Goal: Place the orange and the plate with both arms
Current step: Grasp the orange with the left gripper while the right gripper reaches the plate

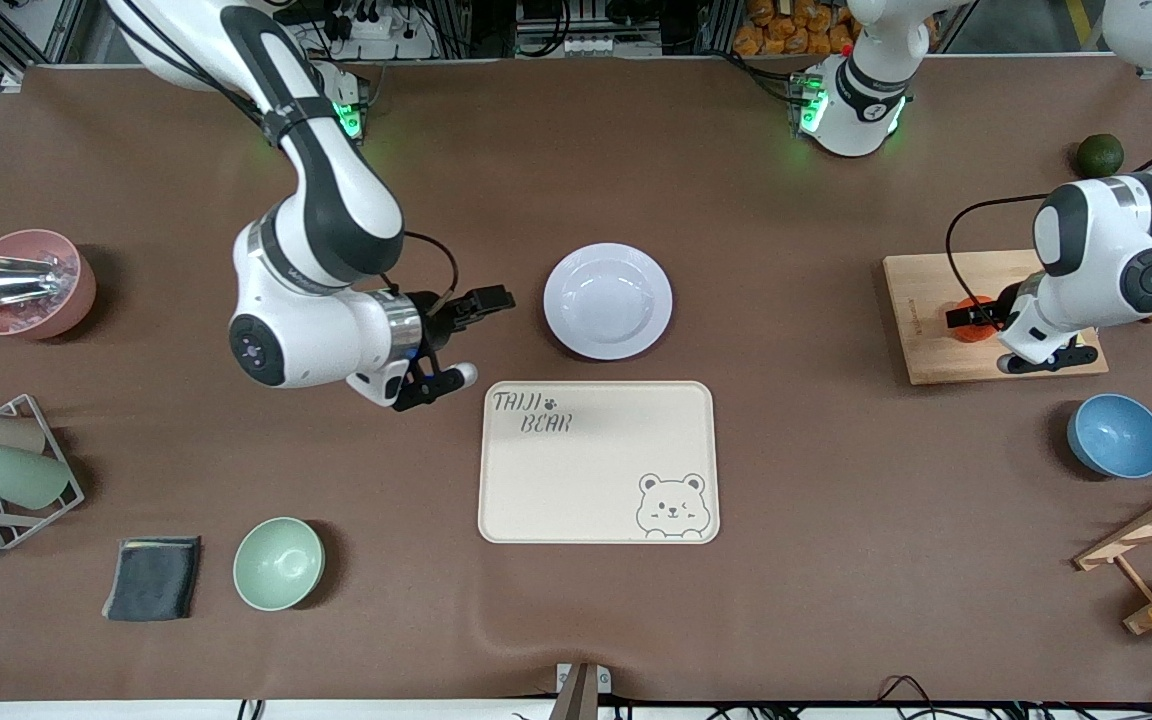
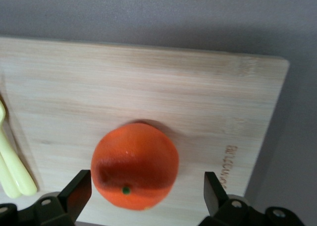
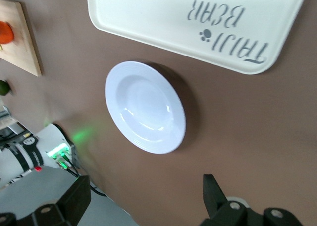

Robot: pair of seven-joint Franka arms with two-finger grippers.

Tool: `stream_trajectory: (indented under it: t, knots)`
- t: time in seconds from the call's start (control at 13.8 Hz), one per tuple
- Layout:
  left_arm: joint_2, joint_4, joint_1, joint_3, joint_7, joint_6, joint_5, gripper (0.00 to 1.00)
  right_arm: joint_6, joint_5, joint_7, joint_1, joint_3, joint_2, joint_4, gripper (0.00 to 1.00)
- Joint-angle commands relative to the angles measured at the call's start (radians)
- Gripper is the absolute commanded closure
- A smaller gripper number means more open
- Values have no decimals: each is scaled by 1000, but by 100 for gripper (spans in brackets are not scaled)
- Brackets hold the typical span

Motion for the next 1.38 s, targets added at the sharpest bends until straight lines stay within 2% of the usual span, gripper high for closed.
stream_trajectory:
  t: [0.0, 0.43, 0.51, 0.65, 0.94, 1.16, 1.3]
  knots:
    - [30, 4, 29, -7, 6, 27, 48, 0, 69, 84, 6, 2, -1, -76, -143, 0]
    - [57, 5, 34, -7, -7, 37, 78, 0, 148, 219, -75, -3, -1, -87, -269, 0]
    - [59, 7, 32, -7, -7, 37, 78, 13, 158, 244, -117, -3, -1, -90, -289, 0]
    - [64, 10, 32, -9, -7, 37, 78, 78, 160, 252, -184, -18, -3, -88, -316, 0]
    - [61, 38, 23, -18, 6, 37, 78, 95, 224, 252, -289, -30, -3, -85, -381, 0]
    - [29, 64, 28, -50, 15, 19, 72, 98, 218, 252, -321, -50, -3, -77, -381, 0]
    - [15, 103, 25, -82, 10, -39, 54, 99, 217, 252, -321, -52, -1, -77, -381, 0]
